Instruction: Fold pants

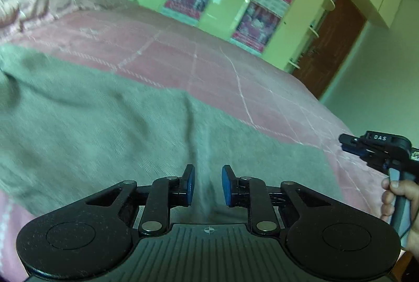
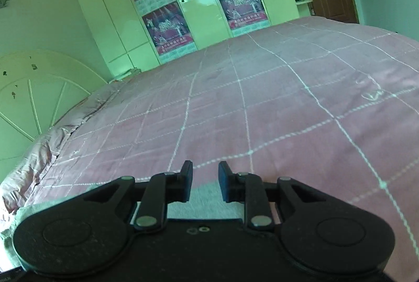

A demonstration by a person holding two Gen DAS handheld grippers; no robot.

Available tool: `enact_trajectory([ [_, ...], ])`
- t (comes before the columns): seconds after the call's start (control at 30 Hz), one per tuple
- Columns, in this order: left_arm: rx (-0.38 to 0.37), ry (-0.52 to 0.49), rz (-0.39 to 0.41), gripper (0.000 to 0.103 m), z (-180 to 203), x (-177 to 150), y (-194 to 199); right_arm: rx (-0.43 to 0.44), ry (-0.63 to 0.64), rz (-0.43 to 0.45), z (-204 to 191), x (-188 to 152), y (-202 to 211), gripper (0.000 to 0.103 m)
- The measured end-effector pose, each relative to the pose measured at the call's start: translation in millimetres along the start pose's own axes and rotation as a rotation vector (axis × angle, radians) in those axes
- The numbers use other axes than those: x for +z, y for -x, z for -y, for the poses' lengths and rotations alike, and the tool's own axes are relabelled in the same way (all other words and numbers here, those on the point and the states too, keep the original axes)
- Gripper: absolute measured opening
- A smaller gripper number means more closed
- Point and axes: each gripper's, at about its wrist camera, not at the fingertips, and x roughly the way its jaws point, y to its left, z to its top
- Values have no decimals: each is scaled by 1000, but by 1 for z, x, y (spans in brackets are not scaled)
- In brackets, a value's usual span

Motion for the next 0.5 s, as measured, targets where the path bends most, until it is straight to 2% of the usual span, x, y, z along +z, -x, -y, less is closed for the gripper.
enact_trajectory([
  [0.07,-29,7,4,22,-1,9,-8,-2,23,2,-2,-2,-4,15],
  [0.13,-23,5,-3,22,4,21,-26,-18,22,-6,-1,-6,-8,14],
  [0.2,24,-32,-10,22,13,28,-46,-35,12,-15,0,-10,-11,14],
  [0.37,106,-43,-69,22,18,32,-93,-44,27,-21,1,-16,-20,14],
  [0.4,111,-50,-102,23,16,27,-102,-53,35,-50,1,-20,-28,14],
  [0.47,96,-23,-107,27,9,20,-107,-75,41,-217,7,-35,-61,13],
  [0.5,92,-23,-109,27,8,19,-107,-72,53,-199,8,-39,-61,13],
])
